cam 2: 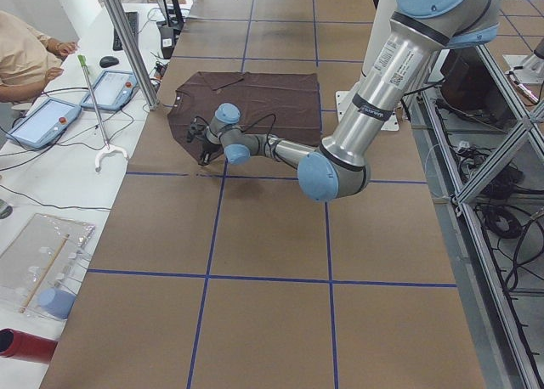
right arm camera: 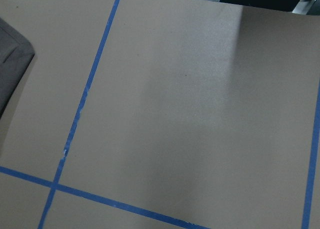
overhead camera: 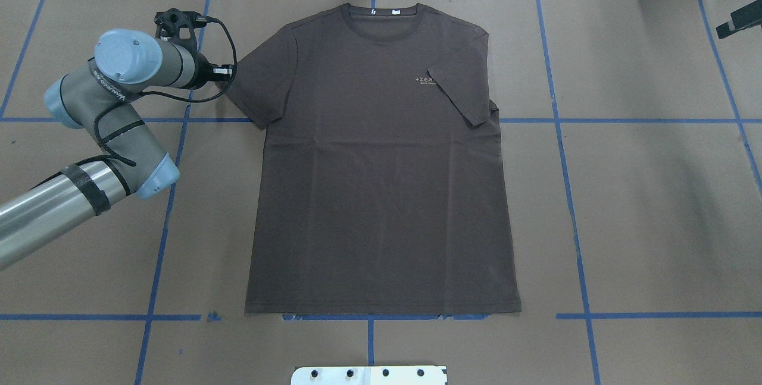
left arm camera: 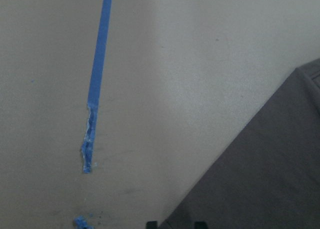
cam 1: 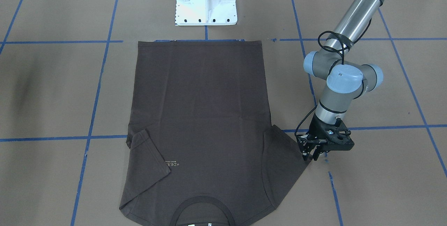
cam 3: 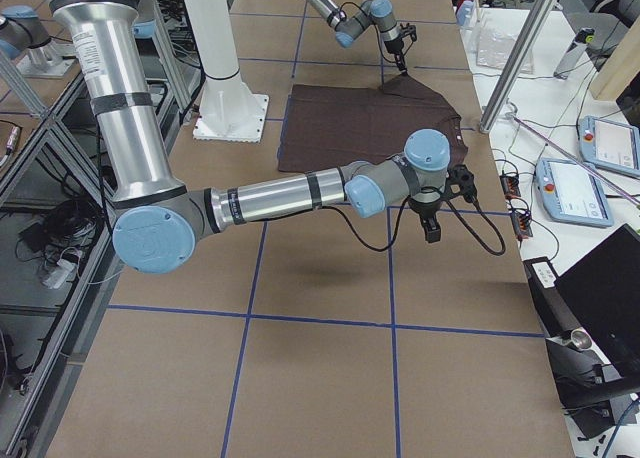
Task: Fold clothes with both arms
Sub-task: 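Withdraw the right gripper while moving the left gripper over the other sleeve, then grasp the sleeve with the left gripper and fold it onto the shirt body, then lower both grippers to the hem corners nearest the robot and grasp them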
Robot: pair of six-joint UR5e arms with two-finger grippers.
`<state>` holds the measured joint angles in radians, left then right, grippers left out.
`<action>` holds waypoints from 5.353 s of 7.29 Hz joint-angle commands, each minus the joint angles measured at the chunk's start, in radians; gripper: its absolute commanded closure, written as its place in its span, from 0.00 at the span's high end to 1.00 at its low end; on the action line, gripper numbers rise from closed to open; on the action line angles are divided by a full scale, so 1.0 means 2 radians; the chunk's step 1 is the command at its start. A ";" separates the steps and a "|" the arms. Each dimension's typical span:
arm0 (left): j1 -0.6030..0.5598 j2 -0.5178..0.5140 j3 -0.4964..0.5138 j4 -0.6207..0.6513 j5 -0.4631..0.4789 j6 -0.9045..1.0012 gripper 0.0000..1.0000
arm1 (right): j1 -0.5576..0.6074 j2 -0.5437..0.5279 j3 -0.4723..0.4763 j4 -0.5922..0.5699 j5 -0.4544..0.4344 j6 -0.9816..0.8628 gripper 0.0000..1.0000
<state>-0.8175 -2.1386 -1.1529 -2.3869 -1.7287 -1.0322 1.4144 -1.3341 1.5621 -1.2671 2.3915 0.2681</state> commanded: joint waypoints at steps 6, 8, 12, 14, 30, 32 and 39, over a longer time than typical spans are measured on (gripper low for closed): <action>0.001 0.002 0.004 -0.001 0.001 0.003 0.43 | 0.000 -0.001 0.000 0.000 0.000 -0.001 1.00; 0.001 0.003 0.004 -0.002 0.001 0.001 0.43 | 0.001 -0.002 0.000 0.000 0.000 -0.001 1.00; 0.002 0.000 0.003 -0.001 0.001 -0.005 0.00 | 0.000 -0.002 -0.001 0.000 0.000 -0.001 1.00; 0.003 -0.010 -0.006 0.003 -0.002 -0.015 0.00 | 0.000 -0.001 -0.001 0.000 -0.001 0.001 1.00; 0.086 0.034 -0.319 0.203 -0.038 -0.001 1.00 | -0.283 -0.071 0.248 0.000 -0.192 0.450 1.00; 0.140 0.122 -0.413 0.203 -0.029 -0.071 1.00 | -0.453 -0.110 0.325 0.005 -0.339 0.616 0.99; 0.314 0.214 -0.431 0.203 0.088 -0.265 0.64 | -0.627 -0.210 0.343 0.111 -0.515 0.731 0.96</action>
<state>-0.2068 -1.7331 -2.0162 -1.9808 -1.5649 -1.5477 0.1675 -1.7535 2.2487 -1.0468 1.3689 1.7293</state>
